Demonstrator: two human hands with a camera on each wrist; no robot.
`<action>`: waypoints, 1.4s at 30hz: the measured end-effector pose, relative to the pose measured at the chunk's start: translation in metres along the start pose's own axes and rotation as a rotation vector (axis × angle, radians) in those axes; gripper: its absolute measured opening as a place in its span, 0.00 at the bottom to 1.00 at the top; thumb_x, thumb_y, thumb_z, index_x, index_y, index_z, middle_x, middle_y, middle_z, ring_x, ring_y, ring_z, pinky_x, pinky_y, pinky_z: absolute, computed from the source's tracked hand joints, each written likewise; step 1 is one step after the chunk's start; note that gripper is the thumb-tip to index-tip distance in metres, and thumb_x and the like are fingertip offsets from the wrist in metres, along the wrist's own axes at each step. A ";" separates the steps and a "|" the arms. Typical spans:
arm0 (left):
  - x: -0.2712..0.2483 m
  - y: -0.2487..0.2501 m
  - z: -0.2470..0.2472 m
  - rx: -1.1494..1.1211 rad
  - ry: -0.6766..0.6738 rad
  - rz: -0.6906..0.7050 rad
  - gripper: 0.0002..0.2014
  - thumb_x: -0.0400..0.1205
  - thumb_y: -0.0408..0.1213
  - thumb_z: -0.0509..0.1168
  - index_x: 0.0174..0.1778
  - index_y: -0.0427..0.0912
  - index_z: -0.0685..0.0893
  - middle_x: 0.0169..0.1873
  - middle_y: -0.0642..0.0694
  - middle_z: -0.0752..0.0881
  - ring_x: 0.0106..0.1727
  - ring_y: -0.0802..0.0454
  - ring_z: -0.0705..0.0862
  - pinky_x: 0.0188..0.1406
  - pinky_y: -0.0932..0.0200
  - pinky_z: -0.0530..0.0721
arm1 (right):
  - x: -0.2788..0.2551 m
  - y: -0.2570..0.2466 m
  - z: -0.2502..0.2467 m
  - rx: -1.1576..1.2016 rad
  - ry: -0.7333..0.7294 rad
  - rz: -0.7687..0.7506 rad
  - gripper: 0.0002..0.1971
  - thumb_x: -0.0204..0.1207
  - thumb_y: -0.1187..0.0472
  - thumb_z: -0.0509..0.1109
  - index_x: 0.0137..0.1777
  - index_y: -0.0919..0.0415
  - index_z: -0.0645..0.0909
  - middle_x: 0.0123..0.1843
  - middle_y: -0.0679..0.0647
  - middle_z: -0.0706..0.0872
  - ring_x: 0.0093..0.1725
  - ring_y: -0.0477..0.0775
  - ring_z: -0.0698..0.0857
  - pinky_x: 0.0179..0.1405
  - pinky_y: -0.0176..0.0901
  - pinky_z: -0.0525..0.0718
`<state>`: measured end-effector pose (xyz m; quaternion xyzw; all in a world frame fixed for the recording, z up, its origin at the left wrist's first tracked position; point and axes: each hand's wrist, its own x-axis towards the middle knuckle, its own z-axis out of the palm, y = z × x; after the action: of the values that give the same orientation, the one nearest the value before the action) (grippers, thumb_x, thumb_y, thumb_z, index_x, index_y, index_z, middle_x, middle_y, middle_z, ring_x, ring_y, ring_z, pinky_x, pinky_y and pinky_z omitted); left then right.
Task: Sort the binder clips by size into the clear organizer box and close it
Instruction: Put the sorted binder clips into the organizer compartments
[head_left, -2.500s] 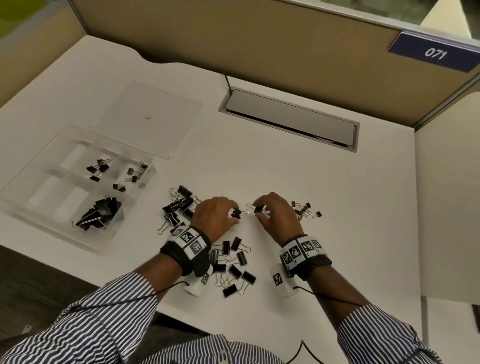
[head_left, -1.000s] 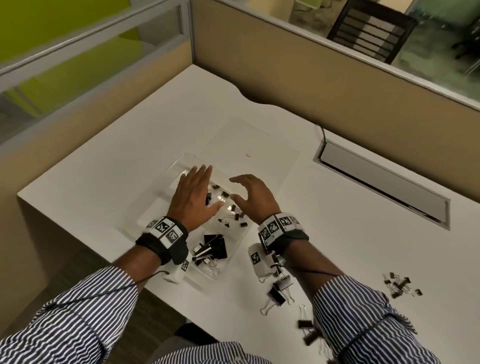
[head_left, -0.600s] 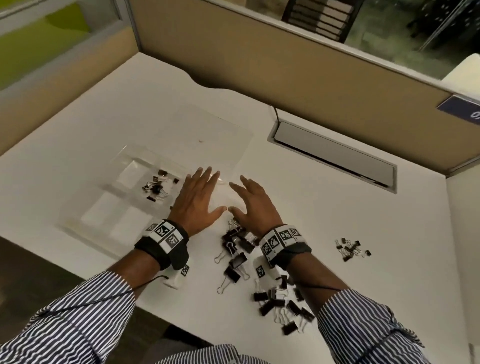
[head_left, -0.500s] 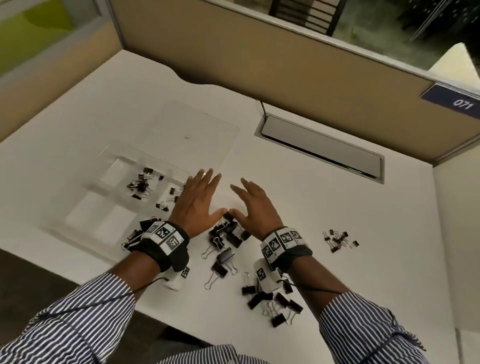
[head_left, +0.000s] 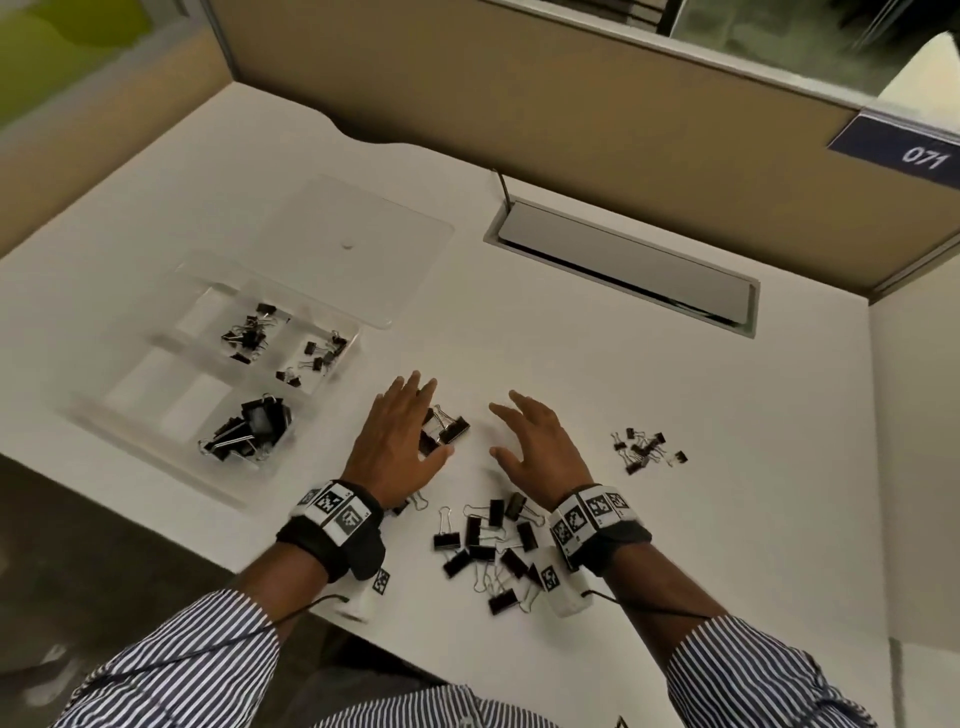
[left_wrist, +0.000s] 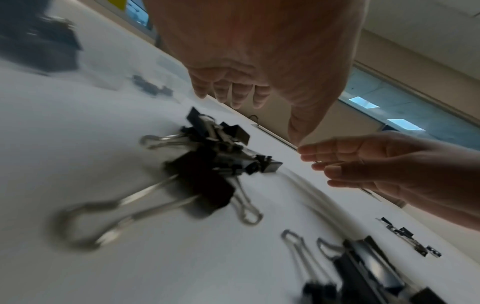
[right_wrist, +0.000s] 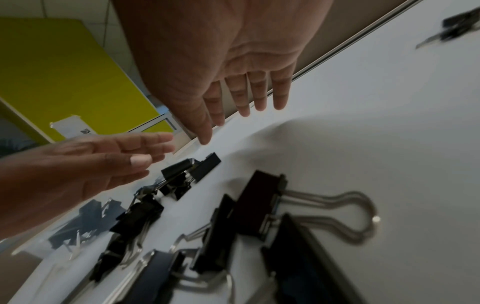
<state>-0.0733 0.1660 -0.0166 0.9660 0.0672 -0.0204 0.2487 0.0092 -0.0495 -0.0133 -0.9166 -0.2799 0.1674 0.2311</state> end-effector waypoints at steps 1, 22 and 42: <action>-0.008 -0.003 0.001 -0.011 -0.002 -0.029 0.43 0.82 0.56 0.64 0.87 0.48 0.49 0.86 0.46 0.47 0.86 0.51 0.43 0.86 0.46 0.48 | 0.001 -0.001 0.002 -0.001 -0.012 -0.015 0.30 0.81 0.50 0.68 0.82 0.47 0.66 0.86 0.53 0.60 0.85 0.57 0.58 0.82 0.54 0.63; -0.060 -0.045 -0.007 -0.091 -0.034 -0.126 0.42 0.82 0.57 0.63 0.87 0.50 0.48 0.86 0.50 0.47 0.86 0.52 0.53 0.79 0.49 0.69 | 0.045 -0.072 0.042 -0.165 0.002 -0.227 0.19 0.81 0.54 0.68 0.71 0.50 0.80 0.75 0.56 0.78 0.72 0.63 0.76 0.60 0.58 0.84; 0.030 -0.008 -0.006 0.293 -0.121 -0.095 0.22 0.62 0.41 0.80 0.53 0.47 0.86 0.50 0.42 0.81 0.40 0.44 0.82 0.29 0.54 0.75 | 0.065 -0.043 -0.002 0.022 0.191 0.069 0.19 0.74 0.59 0.73 0.64 0.48 0.77 0.58 0.47 0.83 0.57 0.52 0.81 0.50 0.50 0.84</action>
<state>-0.0446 0.1791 -0.0177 0.9847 0.0939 -0.1000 0.1078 0.0423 0.0197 -0.0008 -0.9349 -0.2227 0.0904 0.2610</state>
